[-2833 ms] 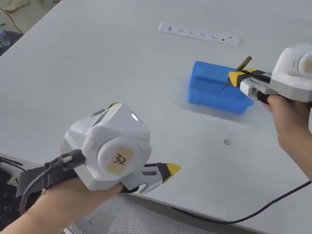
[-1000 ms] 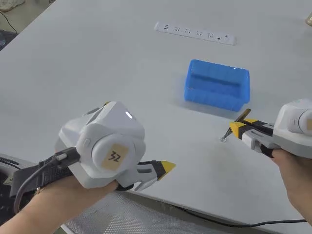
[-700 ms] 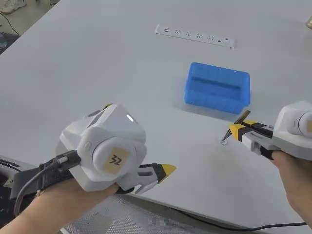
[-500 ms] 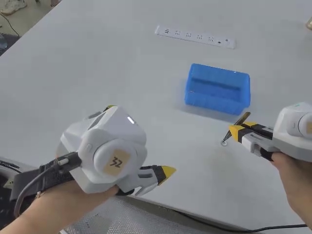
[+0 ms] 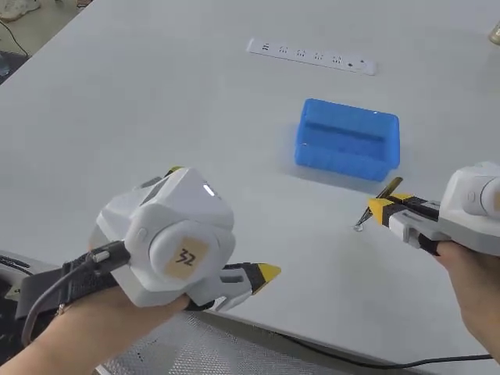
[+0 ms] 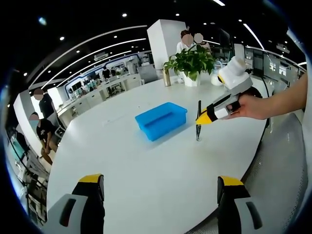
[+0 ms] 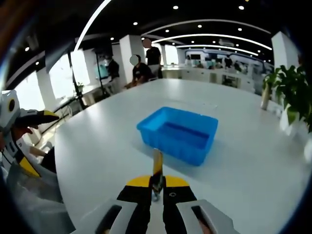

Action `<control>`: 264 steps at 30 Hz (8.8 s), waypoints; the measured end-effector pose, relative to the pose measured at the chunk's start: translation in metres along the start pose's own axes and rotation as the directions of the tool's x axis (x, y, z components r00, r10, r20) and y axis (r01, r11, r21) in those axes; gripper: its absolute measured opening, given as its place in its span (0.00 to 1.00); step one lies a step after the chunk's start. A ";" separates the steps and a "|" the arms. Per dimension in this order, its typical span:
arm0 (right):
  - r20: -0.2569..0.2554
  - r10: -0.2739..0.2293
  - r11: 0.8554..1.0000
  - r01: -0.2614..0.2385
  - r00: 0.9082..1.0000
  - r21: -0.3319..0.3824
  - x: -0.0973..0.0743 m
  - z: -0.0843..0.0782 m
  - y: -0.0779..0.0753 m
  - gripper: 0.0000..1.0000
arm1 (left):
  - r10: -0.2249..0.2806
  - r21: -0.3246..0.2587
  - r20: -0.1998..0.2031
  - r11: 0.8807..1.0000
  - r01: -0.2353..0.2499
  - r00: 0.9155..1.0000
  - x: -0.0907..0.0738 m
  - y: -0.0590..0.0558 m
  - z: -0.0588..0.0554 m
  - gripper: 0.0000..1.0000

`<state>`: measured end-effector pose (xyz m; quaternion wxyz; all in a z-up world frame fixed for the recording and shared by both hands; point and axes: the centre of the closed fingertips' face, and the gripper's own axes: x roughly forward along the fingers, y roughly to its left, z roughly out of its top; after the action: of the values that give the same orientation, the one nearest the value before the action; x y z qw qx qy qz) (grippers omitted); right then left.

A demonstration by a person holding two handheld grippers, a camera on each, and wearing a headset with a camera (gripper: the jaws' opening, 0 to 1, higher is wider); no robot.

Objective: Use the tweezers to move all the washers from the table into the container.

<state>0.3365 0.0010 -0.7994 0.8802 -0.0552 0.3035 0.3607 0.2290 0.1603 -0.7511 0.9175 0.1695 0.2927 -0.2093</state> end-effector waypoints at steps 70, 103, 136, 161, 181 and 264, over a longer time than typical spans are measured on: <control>-0.010 0.011 1.000 -0.011 1.000 -0.002 0.002 0.000 0.006 0.04 | 0.004 0.011 -0.012 1.000 -0.004 1.000 0.000 0.000 -0.004 0.98; 0.028 0.000 1.000 -0.001 1.000 0.018 -0.003 0.017 0.007 0.03 | 0.001 0.013 -0.009 1.000 -0.001 1.000 0.000 0.000 -0.004 0.98; 0.182 -0.100 0.995 0.097 0.978 0.026 0.031 0.108 -0.053 0.03 | -0.015 0.037 -0.013 0.999 0.016 1.000 0.002 -0.003 -0.001 0.99; 0.018 -0.104 0.995 0.104 0.994 0.000 0.077 0.059 -0.068 0.04 | -0.007 0.050 -0.023 0.999 0.008 1.000 0.007 0.001 0.002 0.99; 0.083 -0.121 0.992 0.123 0.989 -0.017 0.052 0.088 -0.059 0.05 | -0.049 0.038 0.032 0.998 0.048 0.998 0.006 0.003 0.034 0.88; -0.268 0.018 0.771 -0.184 0.963 -0.609 -0.016 -0.061 0.083 0.25 | -0.489 0.439 -0.234 0.718 0.540 0.840 0.086 -0.105 0.010 0.00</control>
<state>0.2412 0.0330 -0.8295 0.7453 -0.3738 0.2751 0.4787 0.2464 0.0414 -0.8159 0.7335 0.3175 0.3116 -0.5139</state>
